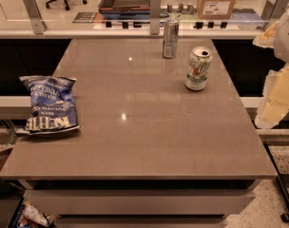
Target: Pick 7up can
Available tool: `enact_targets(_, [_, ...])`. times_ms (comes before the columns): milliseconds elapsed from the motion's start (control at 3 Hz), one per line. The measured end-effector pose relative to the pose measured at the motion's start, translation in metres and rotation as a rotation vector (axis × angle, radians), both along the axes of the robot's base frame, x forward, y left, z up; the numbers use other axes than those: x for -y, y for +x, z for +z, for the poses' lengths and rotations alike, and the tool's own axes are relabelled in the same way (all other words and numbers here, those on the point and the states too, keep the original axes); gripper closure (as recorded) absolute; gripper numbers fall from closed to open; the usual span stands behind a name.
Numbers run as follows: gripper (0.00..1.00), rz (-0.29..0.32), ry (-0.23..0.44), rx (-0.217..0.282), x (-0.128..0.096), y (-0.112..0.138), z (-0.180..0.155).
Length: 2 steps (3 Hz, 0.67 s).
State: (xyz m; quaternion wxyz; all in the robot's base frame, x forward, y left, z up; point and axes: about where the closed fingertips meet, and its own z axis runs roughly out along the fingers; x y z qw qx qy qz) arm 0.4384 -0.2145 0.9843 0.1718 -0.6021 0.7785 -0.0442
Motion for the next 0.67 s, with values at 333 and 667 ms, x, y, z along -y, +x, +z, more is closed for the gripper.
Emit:
enact_targets(333, [0.00,0.000,0.000,0.000,0.0000,0.0000,0.0000])
enact_targets(667, [0.00,-0.007,0.013,0.015,0.0010,0.0052,0.0008])
